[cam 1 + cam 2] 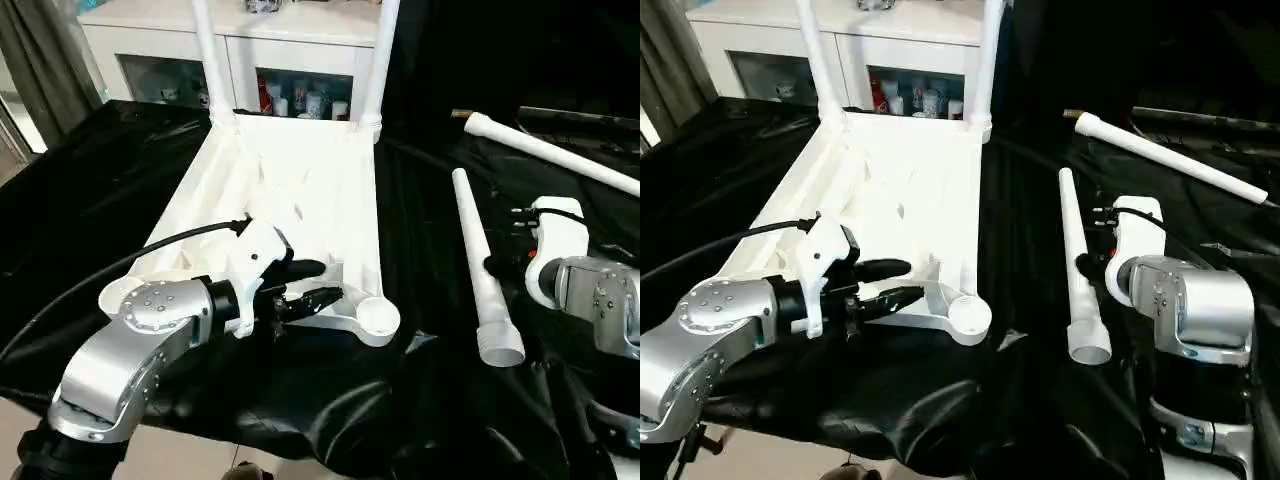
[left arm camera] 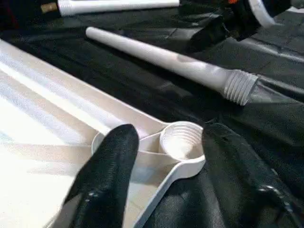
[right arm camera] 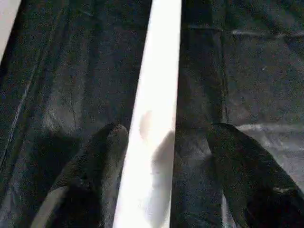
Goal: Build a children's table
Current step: Pick table leg
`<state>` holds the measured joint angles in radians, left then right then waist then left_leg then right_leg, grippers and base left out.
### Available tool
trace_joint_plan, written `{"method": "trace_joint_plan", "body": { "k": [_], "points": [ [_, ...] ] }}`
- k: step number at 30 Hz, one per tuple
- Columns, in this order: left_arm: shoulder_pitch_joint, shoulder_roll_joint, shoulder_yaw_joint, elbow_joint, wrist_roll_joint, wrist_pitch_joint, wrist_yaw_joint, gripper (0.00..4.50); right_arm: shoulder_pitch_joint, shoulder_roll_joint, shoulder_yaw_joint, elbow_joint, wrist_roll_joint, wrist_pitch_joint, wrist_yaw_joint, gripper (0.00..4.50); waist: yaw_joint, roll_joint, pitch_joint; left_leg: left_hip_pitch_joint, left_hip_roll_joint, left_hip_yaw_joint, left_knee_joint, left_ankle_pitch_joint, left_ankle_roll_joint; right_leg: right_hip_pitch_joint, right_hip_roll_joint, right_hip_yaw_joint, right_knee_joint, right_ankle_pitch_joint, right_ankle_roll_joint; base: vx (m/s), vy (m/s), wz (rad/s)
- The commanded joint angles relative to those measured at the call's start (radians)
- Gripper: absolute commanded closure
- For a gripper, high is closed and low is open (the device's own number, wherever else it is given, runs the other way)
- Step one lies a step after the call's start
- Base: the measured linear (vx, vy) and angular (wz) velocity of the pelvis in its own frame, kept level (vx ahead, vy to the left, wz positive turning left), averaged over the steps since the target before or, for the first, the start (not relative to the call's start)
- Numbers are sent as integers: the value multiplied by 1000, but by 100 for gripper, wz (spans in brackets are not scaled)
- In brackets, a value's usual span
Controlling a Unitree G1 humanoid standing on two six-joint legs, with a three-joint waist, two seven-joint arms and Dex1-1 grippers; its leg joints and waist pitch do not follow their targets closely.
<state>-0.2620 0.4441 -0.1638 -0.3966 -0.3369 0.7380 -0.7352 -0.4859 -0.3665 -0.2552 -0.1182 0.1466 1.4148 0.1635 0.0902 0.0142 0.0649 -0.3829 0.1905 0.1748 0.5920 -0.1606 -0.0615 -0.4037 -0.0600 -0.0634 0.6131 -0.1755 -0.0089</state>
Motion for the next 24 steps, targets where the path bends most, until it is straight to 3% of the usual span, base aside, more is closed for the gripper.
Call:
{"method": "trace_joint_plan", "body": {
  "k": [1,10,13,16,17,19,20,21,24],
  "points": [
    [-6,3,6,-12,-4,22,11,170,1,-8,2,-33,3,19,6,103,3,-10,-69,23,24,-11,-68,-211,-59,34,-66,48,-89,-382,-48,0,0,0],
    [-9,4,0,-20,-17,40,23,95,18,13,5,-54,10,36,1,31,4,-11,-71,22,25,-10,-66,-191,-57,39,-66,49,-82,-328,-73,0,0,0],
    [-2,21,0,-34,-23,51,15,57,15,18,-2,-42,16,77,1,0,5,-11,-71,22,24,-11,-66,-191,-56,39,-66,48,-82,-335,-73,0,0,0],
    [6,43,-11,-46,-24,60,5,54,27,5,14,-45,21,115,12,0,5,-13,-70,23,25,-11,-66,-191,-59,39,-66,49,-82,-344,-68,0,0,0],
    [11,51,-17,-49,-23,60,1,44,31,11,5,-53,24,134,13,0,4,-17,-69,23,24,-10,-66,-195,-57,39,-66,49,-83,-359,-61,0,0,0],
    [16,56,-21,-53,-22,58,0,17,38,17,-6,-70,27,156,14,0,3,-16,-68,23,24,-10,-66,-198,-59,37,-66,49,-85,-376,-52,0,0,0],
    [17,56,-22,-53,-22,58,0,17,39,19,-8,-73,28,159,14,0,3,-16,-69,25,24,-10,-66,-204,-61,36,-67,49,-87,-388,-46,0,0,0],
    [19,56,-28,-53,-17,56,6,7,52,26,-16,-96,35,182,16,0,2,-23,-68,24,24,-9,-67,-203,-60,36,-66,49,-88,-391,-44,0,0,0],
    [21,58,-38,-60,-14,59,14,3,86,46,-20,-128,55,200,18,0,3,-22,-68,26,26,-12,-69,-215,-62,33,-68,49,-90,-408,-33,0,0,0]
  ]
}}
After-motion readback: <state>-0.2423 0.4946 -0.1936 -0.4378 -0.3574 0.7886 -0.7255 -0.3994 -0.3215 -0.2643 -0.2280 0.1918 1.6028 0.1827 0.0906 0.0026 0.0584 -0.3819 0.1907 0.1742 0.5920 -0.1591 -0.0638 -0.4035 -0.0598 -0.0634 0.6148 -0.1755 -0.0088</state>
